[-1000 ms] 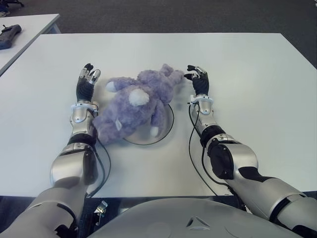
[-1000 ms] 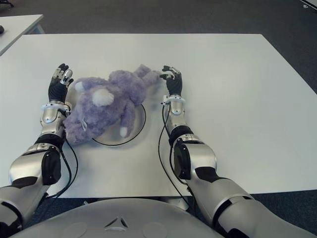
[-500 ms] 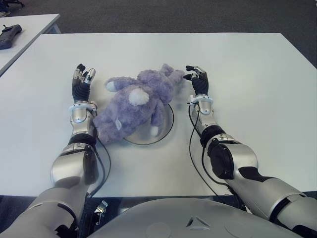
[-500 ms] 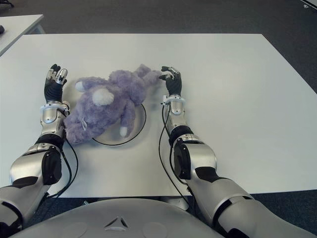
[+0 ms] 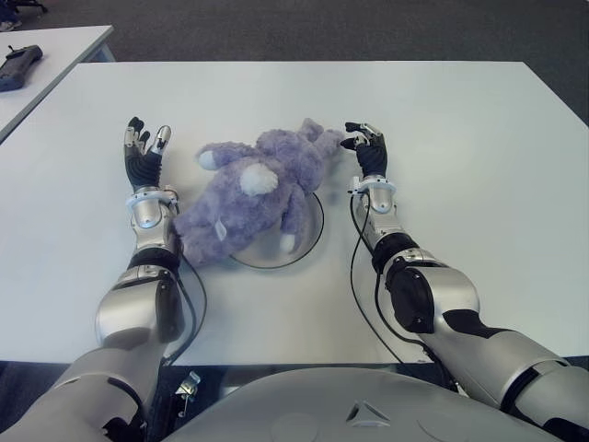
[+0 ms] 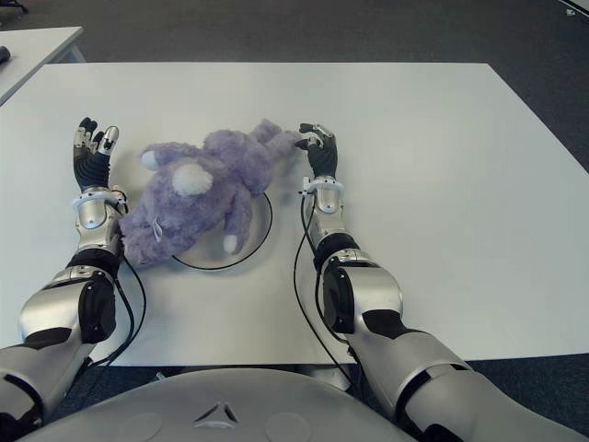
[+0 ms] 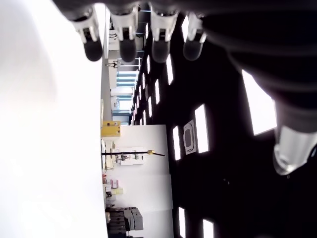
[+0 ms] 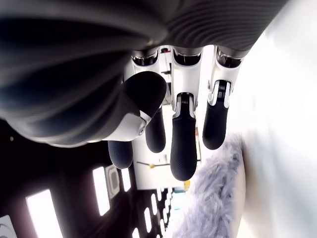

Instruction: Put the doll into the plate.

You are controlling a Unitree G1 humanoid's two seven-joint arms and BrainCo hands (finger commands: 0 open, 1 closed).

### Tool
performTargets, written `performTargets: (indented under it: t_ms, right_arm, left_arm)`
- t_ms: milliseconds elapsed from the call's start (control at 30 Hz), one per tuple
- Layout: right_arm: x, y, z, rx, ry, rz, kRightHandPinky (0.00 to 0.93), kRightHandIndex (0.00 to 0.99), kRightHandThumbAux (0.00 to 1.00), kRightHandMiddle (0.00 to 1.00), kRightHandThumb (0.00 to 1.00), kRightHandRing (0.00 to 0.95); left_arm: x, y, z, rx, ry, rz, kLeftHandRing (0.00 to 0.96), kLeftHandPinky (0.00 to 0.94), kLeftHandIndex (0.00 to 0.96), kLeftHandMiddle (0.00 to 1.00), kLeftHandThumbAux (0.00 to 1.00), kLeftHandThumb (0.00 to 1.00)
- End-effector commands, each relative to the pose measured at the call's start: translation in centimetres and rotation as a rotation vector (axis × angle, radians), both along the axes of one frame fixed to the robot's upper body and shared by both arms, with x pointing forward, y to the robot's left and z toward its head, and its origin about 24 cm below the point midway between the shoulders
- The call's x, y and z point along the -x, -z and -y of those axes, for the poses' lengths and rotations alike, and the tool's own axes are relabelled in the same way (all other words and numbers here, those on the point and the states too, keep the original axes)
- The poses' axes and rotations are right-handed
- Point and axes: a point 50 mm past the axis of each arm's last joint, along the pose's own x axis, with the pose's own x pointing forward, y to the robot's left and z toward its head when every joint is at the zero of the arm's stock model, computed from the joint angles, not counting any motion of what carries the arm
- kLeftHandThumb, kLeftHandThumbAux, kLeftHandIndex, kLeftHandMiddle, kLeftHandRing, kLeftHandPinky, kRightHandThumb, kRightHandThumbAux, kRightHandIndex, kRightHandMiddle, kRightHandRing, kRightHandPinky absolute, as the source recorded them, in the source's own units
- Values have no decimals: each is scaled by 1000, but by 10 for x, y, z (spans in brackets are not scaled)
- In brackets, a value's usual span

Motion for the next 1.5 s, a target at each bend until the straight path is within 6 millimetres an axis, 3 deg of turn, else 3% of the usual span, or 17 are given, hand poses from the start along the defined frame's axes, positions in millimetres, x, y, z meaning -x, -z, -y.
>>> performTargets:
  t_ms: [33,167,300,367,700,767,867,1500]
  right_arm:
    - [72,92,-36,-111,-32,-409,355,438,693,294,1000,515]
    - [72,92,-37,-105,-33,-405,349,438,694,295,1000,520]
    - [73,92,-38,-104,-33,-403,409,439,687,292,1000,465]
    - [73,92,-38,-107,-33,-402,358,438,692,289,1000,509]
    - [73,92,-38,-124,-29,-405,349,438,694,289,1000,516]
    - [73,92,-38,-125,-30,-405,407,439,687,289,1000,468]
    - [73,92,-38,-125,-30,-405,355,438,693,287,1000,512]
    - [74,92,-38,-123,-34,-404,354,438,693,290,1000,507]
  left_arm:
    - [94,119,58,211,0,-419,56,51,30,73,560,0]
    - [94,119,57,218,-3,-417,60,49,33,77,570,0]
    - [94,119,56,216,0,-421,59,40,30,78,584,0]
    - [94,120,56,214,2,-424,56,34,29,76,586,0]
    - [95,120,55,217,0,-427,59,65,37,76,599,0]
    - [95,120,55,218,-1,-426,60,72,39,77,603,0]
    - [95,120,55,217,-2,-424,64,67,41,80,636,0]
    - [96,119,55,197,7,-421,69,79,26,80,792,6]
